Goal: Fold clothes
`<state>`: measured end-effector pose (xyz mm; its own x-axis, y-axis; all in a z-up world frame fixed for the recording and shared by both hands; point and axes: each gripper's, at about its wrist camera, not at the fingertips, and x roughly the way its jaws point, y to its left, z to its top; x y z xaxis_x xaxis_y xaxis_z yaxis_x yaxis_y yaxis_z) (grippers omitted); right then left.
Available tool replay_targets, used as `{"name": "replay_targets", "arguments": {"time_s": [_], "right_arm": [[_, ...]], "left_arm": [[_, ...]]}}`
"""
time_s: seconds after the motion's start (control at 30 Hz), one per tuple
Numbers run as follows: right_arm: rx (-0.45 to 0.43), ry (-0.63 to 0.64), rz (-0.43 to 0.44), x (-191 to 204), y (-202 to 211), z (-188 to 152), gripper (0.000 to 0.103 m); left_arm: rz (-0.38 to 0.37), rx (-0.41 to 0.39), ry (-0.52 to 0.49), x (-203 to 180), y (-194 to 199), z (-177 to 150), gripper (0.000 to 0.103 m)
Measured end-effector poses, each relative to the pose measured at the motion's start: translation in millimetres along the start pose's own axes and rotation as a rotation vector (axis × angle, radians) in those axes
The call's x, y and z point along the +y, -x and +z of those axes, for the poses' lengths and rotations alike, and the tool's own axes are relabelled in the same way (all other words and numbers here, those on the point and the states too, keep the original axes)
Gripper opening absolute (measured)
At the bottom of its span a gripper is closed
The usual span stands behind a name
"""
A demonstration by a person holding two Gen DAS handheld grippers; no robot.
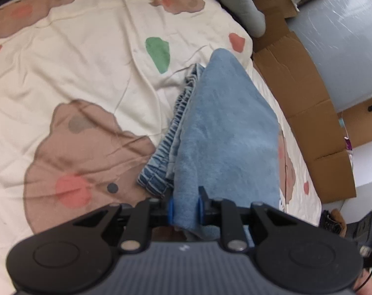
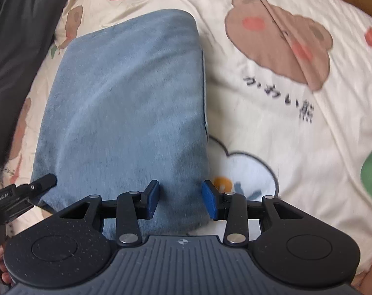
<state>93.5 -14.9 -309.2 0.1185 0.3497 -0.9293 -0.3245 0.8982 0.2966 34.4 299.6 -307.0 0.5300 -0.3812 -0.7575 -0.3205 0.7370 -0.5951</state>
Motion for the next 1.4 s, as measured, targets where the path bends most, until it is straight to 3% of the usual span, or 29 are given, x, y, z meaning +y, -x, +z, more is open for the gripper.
{"name": "replay_targets", "arguments": {"time_s": [0.1,0.2,0.33,0.5,0.63,0.7,0.73,0.8,0.83,1.1,1.2,1.23,1.4], "right_arm": [[-0.001,-0.024,0.019,-5.3,-0.7,-9.3,0.046],[-0.002,-0.047,0.039,-10.5,-1.4,-18.6,0.045],[-0.02,-0.085,0.064,-16.2,0.7,-21.9,0.046],[-0.045,-0.149,0.101,-24.8,2.8,-23.9,0.049],[-0.07,-0.33,0.159,-41.6,1.6,-32.7,0.054],[-0.072,-0.378,0.187,-45.8,0.1,-38.7,0.059],[-0.061,-0.39,0.196,-46.8,-1.3,-41.4,0.062],[-0.039,-0.413,0.213,-48.8,-4.1,-46.8,0.063],[-0.029,-0.429,0.226,-50.0,-5.6,-49.6,0.063],[0.038,-0.548,0.459,-33.7,-40.1,-62.8,0.063],[0.067,-0.557,0.527,-19.6,-53.2,-68.2,0.05],[0.073,-0.543,0.539,-15.1,-54.7,-70.2,0.039],[0.078,-0.498,0.543,-11.0,-48.3,-76.8,0.031]], "left_arm": [[-0.007,0.007,0.016,5.2,2.9,2.1,0.019],[-0.066,-0.011,0.078,10.3,6.1,-1.0,0.024],[-0.104,-0.01,0.185,17.5,1.3,-13.0,0.055],[-0.196,0.021,0.235,15.2,-13.5,-27.3,0.056],[-0.231,0.068,0.197,4.1,-29.6,-32.3,0.056],[-0.277,0.115,0.169,-3.5,-38.4,-34.0,0.049],[-0.295,0.131,0.152,-7.0,-41.3,-34.7,0.035],[-0.282,0.151,0.111,-10.7,-43.0,-34.9,0.015],[-0.276,0.16,0.092,-12.5,-43.9,-35.0,0.011],[-0.271,0.167,0.084,-4.2,-35.8,-34.5,0.008],[-0.259,0.169,0.057,-5.4,-31.8,-35.4,0.008],[-0.252,0.171,0.051,-5.4,-30.6,-35.2,0.008],[-0.227,0.18,0.036,-2.1,-21.2,-37.9,0.006]]}}
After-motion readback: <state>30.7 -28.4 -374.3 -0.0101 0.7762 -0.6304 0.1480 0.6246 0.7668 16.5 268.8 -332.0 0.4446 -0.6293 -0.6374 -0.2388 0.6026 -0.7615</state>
